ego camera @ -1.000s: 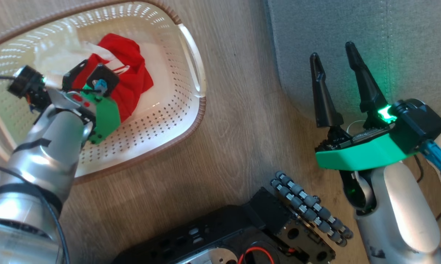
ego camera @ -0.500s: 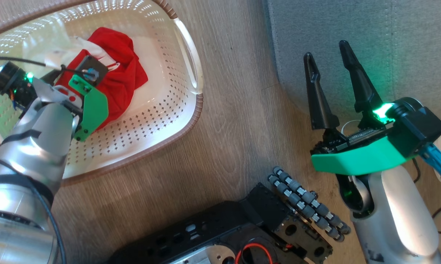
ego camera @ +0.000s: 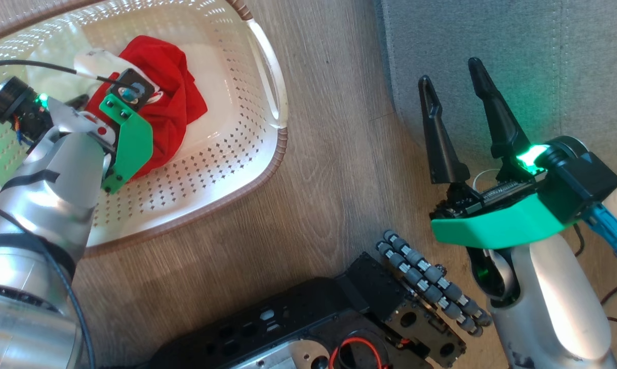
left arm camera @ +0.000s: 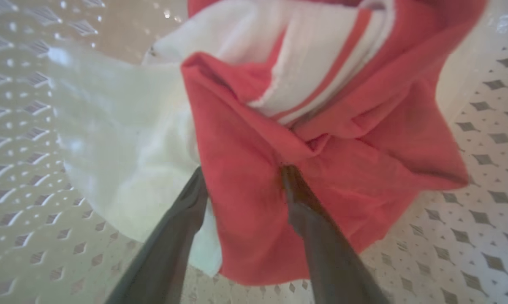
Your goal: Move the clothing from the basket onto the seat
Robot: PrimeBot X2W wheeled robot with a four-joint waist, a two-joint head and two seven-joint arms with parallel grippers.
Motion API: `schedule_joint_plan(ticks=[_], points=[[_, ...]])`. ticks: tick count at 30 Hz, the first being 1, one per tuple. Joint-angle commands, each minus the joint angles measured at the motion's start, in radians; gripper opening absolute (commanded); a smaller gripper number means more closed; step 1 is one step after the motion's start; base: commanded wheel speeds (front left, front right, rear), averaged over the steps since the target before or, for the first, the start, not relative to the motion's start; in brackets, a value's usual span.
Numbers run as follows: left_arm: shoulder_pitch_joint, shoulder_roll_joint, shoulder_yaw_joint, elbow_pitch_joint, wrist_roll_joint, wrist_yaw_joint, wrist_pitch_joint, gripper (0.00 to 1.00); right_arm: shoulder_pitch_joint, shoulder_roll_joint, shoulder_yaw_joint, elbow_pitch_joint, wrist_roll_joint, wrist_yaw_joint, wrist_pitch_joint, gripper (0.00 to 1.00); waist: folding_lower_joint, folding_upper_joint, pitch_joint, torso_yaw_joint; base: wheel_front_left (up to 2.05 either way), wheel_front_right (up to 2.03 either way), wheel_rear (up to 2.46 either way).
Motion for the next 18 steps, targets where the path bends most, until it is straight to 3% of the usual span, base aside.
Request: schedule_joint_plan(ticks=[1, 2, 6, 18], points=[[0.015, 0.014, 0.008, -0.004, -0.013, -0.003, 0.011, 0.39, 0.041, 0.002, 0.017, -0.033, -0.009, 0.000, -0.007, 1.00, 0.0000, 0.0000, 0.000, 0.001, 0.00, 0.00, 0.00], [0.015, 0.012, 0.009, -0.003, -0.018, -0.006, 0.016, 0.00, 0.041, 0.002, 0.018, -0.033, -0.008, 0.000, -0.007, 1.00, 0.0000, 0.0000, 0.000, 0.001, 0.00, 0.00, 0.00], [0.014, 0.008, 0.026, -0.003, -0.045, 0.012, 0.004, 0.00, 0.035, 0.002, 0.017, -0.034, -0.007, 0.000, -0.007, 1.00, 0.0000, 0.0000, -0.001, 0.003, 0.00, 0.00, 0.00], [0.051, 0.005, 0.030, -0.003, -0.086, 0.008, 0.000, 0.00, -0.016, 0.002, 0.027, -0.007, 0.020, 0.000, -0.007, 1.00, 0.0000, 0.0000, -0.039, -0.013, 0.00, 0.00, 0.00]])
